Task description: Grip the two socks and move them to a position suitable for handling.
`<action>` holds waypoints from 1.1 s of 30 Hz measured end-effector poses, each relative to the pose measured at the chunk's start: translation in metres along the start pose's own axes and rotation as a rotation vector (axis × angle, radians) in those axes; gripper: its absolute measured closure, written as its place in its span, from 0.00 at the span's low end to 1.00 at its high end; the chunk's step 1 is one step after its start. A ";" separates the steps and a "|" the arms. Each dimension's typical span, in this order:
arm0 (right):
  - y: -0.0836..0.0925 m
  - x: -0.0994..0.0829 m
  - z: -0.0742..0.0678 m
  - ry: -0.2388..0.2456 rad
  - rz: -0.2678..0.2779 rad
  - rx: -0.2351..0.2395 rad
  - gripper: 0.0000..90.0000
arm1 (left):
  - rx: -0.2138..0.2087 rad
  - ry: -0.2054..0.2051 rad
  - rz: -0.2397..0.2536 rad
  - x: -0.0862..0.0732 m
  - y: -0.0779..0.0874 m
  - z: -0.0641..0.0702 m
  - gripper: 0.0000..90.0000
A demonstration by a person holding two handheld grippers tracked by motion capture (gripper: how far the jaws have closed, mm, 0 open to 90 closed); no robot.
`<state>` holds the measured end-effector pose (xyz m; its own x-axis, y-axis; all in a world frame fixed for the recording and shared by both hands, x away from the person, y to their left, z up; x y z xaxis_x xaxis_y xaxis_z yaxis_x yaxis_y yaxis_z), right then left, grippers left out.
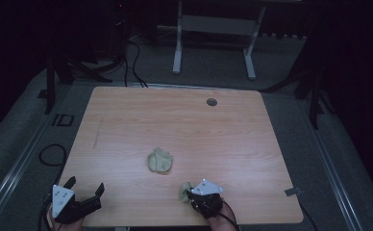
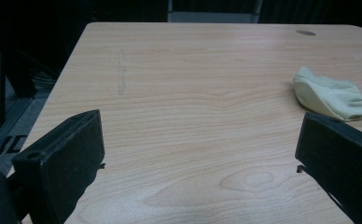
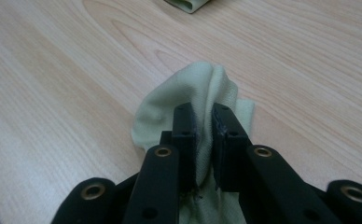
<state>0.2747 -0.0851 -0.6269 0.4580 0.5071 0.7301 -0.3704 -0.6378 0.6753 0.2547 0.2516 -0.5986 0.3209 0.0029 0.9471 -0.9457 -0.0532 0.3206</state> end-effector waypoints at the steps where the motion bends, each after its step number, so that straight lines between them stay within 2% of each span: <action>1: 0.000 0.000 0.000 0.000 0.000 0.000 0.90 | 0.000 0.000 0.000 0.000 0.000 0.000 0.02; 3: -0.002 0.000 0.000 -0.001 0.018 -0.013 0.87 | -0.020 -0.007 -0.003 -0.001 0.000 0.004 0.02; 5: -0.003 0.001 -0.001 0.006 0.015 -0.017 0.84 | -0.018 -0.012 -0.004 0.000 0.000 0.005 0.02; 6: -0.004 0.001 -0.003 0.005 0.014 -0.008 0.76 | -0.016 -0.018 -0.008 -0.001 0.000 0.006 0.02; 7: -0.004 0.001 -0.003 0.005 0.014 -0.008 0.76 | -0.020 -0.023 -0.011 -0.001 0.000 0.008 0.02; 8: -0.005 0.002 -0.006 0.001 0.012 0.010 0.63 | -0.029 -0.025 -0.020 0.000 0.001 0.014 0.02; 9: -0.005 0.002 -0.006 0.001 0.012 0.010 0.63 | -0.029 -0.025 -0.020 0.000 0.001 0.014 0.02; 10: -0.003 0.003 -0.010 0.006 0.005 0.039 0.56 | -0.036 -0.038 -0.015 0.003 0.003 0.020 0.02; 12: 0.006 0.010 -0.013 0.023 0.022 0.061 0.52 | -0.054 -0.046 0.013 0.011 0.007 0.029 0.02; 14: 0.013 0.015 -0.013 0.034 0.032 0.069 0.52 | -0.054 -0.046 0.013 0.011 0.007 0.029 0.02; 15: 0.029 0.027 -0.009 0.018 0.073 0.087 0.51 | -0.123 -0.036 0.054 0.022 0.016 0.049 0.02; 16: 0.029 0.027 -0.009 0.018 0.073 0.087 0.51 | -0.123 -0.036 0.054 0.022 0.016 0.049 0.02; 17: 0.035 0.031 -0.006 0.012 0.087 0.087 0.52 | -0.174 -0.050 0.044 0.026 0.019 0.065 0.02; 19: 0.055 0.041 0.013 -0.017 0.116 0.077 0.67 | -0.247 -0.073 -0.019 0.025 0.024 0.088 0.04; 20: 0.056 0.041 0.015 -0.022 0.111 0.084 0.68 | -0.297 -0.090 -0.048 0.024 0.027 0.100 0.07; 21: 0.056 0.040 0.016 -0.025 0.099 0.093 0.69 | -0.395 -0.126 -0.101 0.021 0.031 0.126 0.07; 22: 0.055 0.039 0.017 -0.021 0.085 0.096 0.71 | -0.448 -0.143 -0.118 0.019 0.034 0.138 0.09; 23: 0.053 0.037 0.017 -0.015 0.073 0.107 0.71 | -0.448 -0.143 -0.118 0.019 0.034 0.138 0.16; 24: 0.050 0.035 0.015 -0.011 0.060 0.123 0.71 | -0.546 -0.171 -0.157 0.016 0.037 0.161 0.19; 25: 0.050 0.035 0.015 -0.011 0.060 0.123 0.71 | -0.546 -0.171 -0.157 0.016 0.037 0.161 0.19; 27: 0.045 0.031 0.015 0.002 0.035 0.128 0.73 | -0.605 -0.224 -0.203 0.011 0.038 0.182 0.19; 28: 0.041 0.029 0.014 0.009 0.022 0.147 0.73 | -0.634 -0.243 -0.221 0.008 0.038 0.191 0.27; 29: 0.039 0.029 0.014 0.014 0.018 0.149 0.73 | -0.652 -0.259 -0.241 0.005 0.037 0.199 0.28; 31: 0.038 0.028 0.014 0.019 0.013 0.150 0.73 | -0.679 -0.270 -0.269 0.001 0.034 0.210 0.28; 32: 0.036 0.027 0.014 0.030 0.004 0.146 0.75 | -0.682 -0.287 -0.286 -0.004 0.030 0.217 0.33; 33: 0.036 0.027 0.014 0.030 0.004 0.146 0.75 | -0.682 -0.287 -0.286 -0.004 0.030 0.217 0.37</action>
<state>0.2855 -0.1022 -0.5845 0.4316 0.5202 0.7369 -0.2491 -0.7164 0.6517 0.2368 0.0333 -0.5956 0.4689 -0.3384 0.8159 -0.6177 0.5346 0.5767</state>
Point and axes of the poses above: each handheld gripper's, and its own axes: y roughly backward along the jaws, x roughly out of its top, z roughly to its right, the point moved 9 cm from there along -y, roughly forward along the jaws, and after that the axes turned 13 degrees about x, right-handed, at the moved point
